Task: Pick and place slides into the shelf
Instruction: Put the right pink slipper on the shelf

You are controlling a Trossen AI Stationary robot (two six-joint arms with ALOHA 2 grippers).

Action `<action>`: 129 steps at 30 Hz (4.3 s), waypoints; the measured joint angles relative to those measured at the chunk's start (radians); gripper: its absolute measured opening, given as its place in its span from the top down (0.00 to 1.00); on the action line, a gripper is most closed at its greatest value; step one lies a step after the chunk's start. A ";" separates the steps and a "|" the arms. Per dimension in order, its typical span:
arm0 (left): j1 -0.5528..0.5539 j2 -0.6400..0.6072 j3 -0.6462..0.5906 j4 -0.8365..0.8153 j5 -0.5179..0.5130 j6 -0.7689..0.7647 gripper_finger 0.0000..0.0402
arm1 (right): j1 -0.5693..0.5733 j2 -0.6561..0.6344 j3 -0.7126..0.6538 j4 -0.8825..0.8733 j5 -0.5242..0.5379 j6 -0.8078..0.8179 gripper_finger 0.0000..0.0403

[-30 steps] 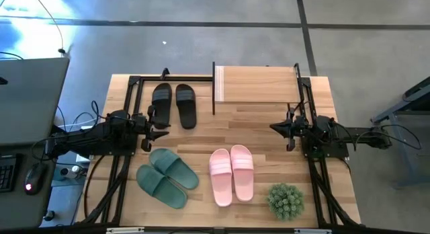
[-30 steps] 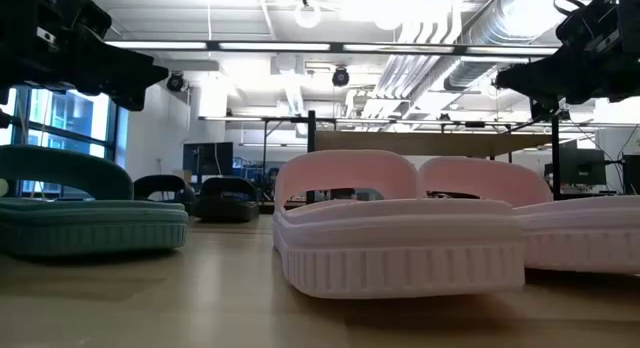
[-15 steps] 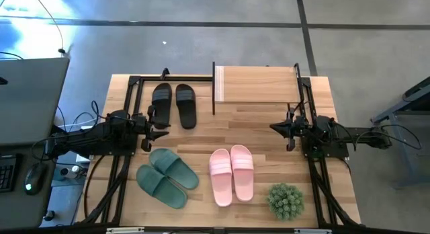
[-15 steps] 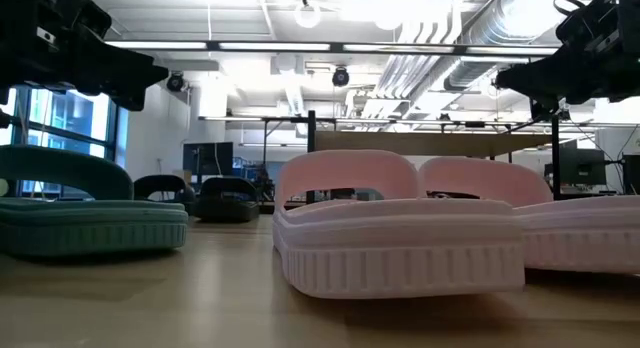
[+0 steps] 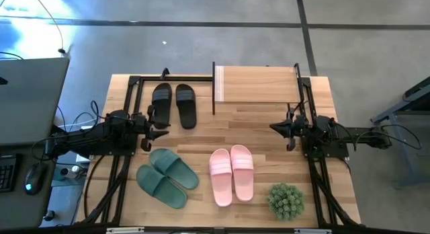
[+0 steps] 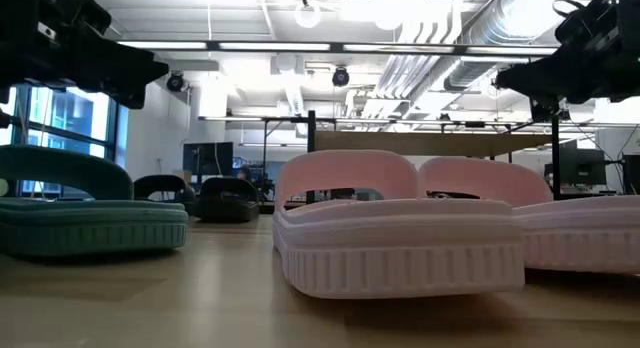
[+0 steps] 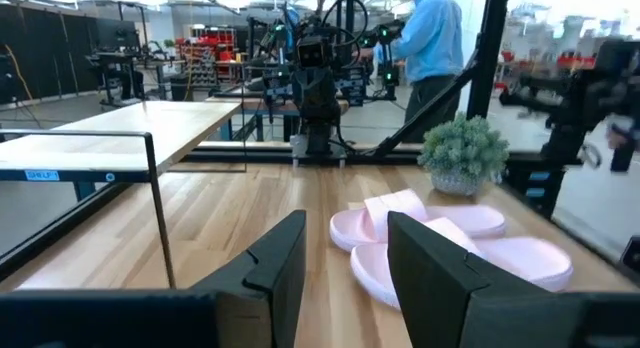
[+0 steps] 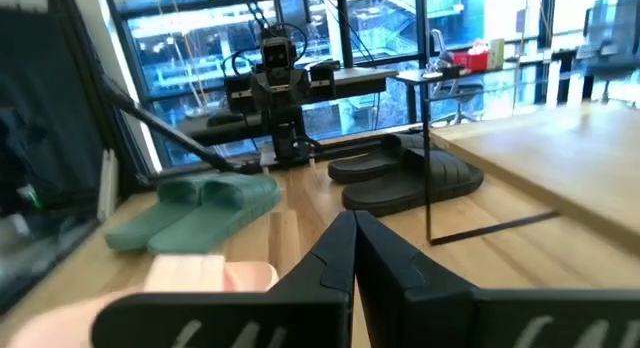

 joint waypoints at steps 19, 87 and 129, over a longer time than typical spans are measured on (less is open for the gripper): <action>0.000 0.000 0.000 0.062 0.056 -0.483 0.68 | 0.001 0.019 0.133 0.634 -0.309 0.313 1.00; -0.527 0.498 0.456 -0.420 -0.462 -0.163 0.69 | 0.654 1.728 1.475 -1.233 0.516 0.312 0.66; -0.537 0.498 0.456 -0.425 -0.459 -0.168 0.68 | 0.638 2.165 1.599 -1.349 0.554 0.605 0.66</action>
